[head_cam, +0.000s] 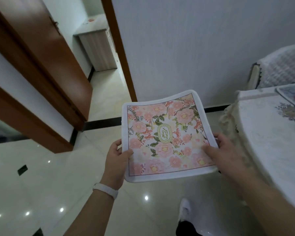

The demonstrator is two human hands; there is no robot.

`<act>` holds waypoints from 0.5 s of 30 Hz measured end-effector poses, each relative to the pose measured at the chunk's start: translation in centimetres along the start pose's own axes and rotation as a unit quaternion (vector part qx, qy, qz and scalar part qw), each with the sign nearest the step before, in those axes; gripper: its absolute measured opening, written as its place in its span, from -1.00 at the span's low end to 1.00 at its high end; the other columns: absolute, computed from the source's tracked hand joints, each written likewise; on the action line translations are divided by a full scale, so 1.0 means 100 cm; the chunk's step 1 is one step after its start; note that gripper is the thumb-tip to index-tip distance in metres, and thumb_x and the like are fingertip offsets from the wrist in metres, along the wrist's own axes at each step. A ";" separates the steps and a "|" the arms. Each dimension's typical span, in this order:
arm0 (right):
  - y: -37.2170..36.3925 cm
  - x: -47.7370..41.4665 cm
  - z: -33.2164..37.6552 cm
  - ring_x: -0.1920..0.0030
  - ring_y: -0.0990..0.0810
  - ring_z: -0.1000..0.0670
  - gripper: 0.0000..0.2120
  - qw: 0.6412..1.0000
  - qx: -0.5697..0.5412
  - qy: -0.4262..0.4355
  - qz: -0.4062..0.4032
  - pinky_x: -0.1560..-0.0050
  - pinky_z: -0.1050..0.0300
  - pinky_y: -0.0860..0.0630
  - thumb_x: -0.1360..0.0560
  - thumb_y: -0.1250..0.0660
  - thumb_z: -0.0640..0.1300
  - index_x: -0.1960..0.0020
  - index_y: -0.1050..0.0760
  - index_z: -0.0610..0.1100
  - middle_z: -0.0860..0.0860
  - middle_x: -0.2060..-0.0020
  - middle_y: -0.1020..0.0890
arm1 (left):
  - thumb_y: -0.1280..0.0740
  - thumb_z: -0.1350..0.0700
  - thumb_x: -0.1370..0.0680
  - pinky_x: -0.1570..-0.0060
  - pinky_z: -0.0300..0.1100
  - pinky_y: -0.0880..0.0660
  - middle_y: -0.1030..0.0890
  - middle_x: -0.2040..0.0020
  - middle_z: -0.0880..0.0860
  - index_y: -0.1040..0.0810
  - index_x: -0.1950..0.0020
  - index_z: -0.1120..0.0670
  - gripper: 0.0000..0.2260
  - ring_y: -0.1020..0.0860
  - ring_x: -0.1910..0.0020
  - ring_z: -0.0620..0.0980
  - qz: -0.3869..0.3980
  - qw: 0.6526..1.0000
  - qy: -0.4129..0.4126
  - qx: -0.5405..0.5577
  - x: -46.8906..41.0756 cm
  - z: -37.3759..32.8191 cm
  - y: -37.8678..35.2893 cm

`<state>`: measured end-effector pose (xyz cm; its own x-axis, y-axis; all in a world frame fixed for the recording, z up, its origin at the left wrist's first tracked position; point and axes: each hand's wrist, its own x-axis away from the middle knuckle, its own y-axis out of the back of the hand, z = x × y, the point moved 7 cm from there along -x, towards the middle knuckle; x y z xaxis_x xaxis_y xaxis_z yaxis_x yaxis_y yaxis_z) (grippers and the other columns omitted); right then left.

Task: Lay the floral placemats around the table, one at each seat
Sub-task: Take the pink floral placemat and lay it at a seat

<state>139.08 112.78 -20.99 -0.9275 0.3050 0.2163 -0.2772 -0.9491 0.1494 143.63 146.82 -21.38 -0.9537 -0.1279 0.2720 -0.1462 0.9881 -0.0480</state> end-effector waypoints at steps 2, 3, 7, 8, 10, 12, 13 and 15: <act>0.013 -0.040 0.007 0.12 -0.73 -0.03 -0.71 1.000 -0.014 -0.012 -0.006 0.10 -0.08 -0.65 -0.51 -0.36 -0.25 -0.04 -0.52 0.15 0.07 0.05 -0.71 | -0.34 0.33 -0.52 0.30 -0.07 -0.63 -0.72 0.07 0.05 -0.49 -0.14 0.00 -0.71 -0.70 0.16 0.11 0.003 1.000 0.006 -0.008 -0.036 -0.011 -0.028; 0.023 -0.058 0.012 0.11 -0.73 -0.05 -0.71 1.000 -0.018 -0.015 -0.012 0.08 -0.10 -0.65 -0.51 -0.36 -0.26 -0.05 -0.53 0.13 0.07 0.06 -0.71 | -0.34 0.34 -0.52 0.29 -0.06 -0.63 -0.72 0.07 0.06 -0.49 -0.13 0.00 -0.71 -0.70 0.15 0.12 0.010 1.000 0.007 -0.007 -0.053 -0.017 -0.045; 0.065 -0.124 0.054 0.19 -0.72 0.09 -0.72 0.999 -0.007 0.009 -0.032 0.30 0.24 -0.63 -0.52 -0.36 -0.28 -0.05 -0.53 0.08 0.14 0.12 -0.71 | -0.34 0.34 -0.52 0.24 0.02 -0.63 -0.72 0.04 0.09 -0.49 -0.15 0.03 -0.71 -0.69 0.10 0.16 0.044 0.999 0.006 0.009 -0.112 -0.042 -0.113; 0.071 -0.135 0.063 0.20 -0.71 0.12 -0.74 0.999 -0.001 0.016 -0.036 0.33 0.30 -0.60 -0.52 -0.36 -0.29 -0.06 -0.52 0.06 0.14 0.13 -0.71 | -0.34 0.35 -0.53 0.21 0.05 -0.63 -0.71 0.03 0.11 -0.48 -0.16 0.05 -0.71 -0.69 0.10 0.17 0.046 0.999 0.005 0.009 -0.122 -0.046 -0.125; 0.082 -0.154 0.073 0.20 -0.70 0.14 -0.75 0.999 -0.002 0.022 -0.049 0.35 0.33 -0.58 -0.52 -0.35 -0.29 -0.09 -0.52 0.02 0.13 0.12 -0.70 | -0.33 0.35 -0.54 0.20 0.04 -0.63 -0.70 0.00 0.11 -0.47 -0.17 0.06 -0.72 -0.69 0.10 0.15 0.053 0.999 0.003 0.008 -0.143 -0.055 -0.147; 0.089 -0.174 0.080 0.19 -0.70 0.12 -0.75 0.998 -0.002 0.027 -0.065 0.31 0.27 -0.60 -0.52 -0.36 -0.27 -0.08 -0.52 0.04 0.13 0.10 -0.70 | -0.32 0.35 -0.54 0.23 -0.01 -0.63 -0.69 -0.02 0.10 -0.49 -0.16 0.05 -0.73 -0.69 0.09 0.12 0.069 0.998 -0.005 0.005 -0.171 -0.069 -0.167; 0.091 -0.185 0.082 0.17 -0.71 0.09 -0.76 0.997 -0.001 0.026 -0.076 0.25 0.18 -0.63 -0.52 -0.36 -0.26 -0.08 -0.52 0.05 0.11 0.08 -0.70 | -0.32 0.34 -0.54 0.20 0.00 -0.63 -0.68 -0.05 0.10 -0.49 -0.16 0.05 -0.73 -0.68 0.06 0.12 0.077 0.997 -0.008 0.003 -0.185 -0.074 -0.175; 0.096 -0.206 0.082 0.13 -0.71 0.03 -0.76 0.995 0.001 0.021 -0.099 0.13 0.03 -0.63 -0.52 -0.37 -0.26 -0.04 -0.53 0.07 0.07 0.07 -0.70 | -0.33 0.34 -0.54 0.14 0.04 -0.62 -0.66 -0.09 0.11 -0.48 -0.18 0.05 -0.71 -0.66 0.00 0.15 0.085 0.996 -0.004 -0.004 -0.214 -0.080 -0.192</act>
<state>157.55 98.01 -16.10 -0.8644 0.4821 0.1426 -0.4548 -0.8707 0.1869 168.94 131.30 -18.61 -0.9667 0.0413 0.2524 0.0203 0.9961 -0.0853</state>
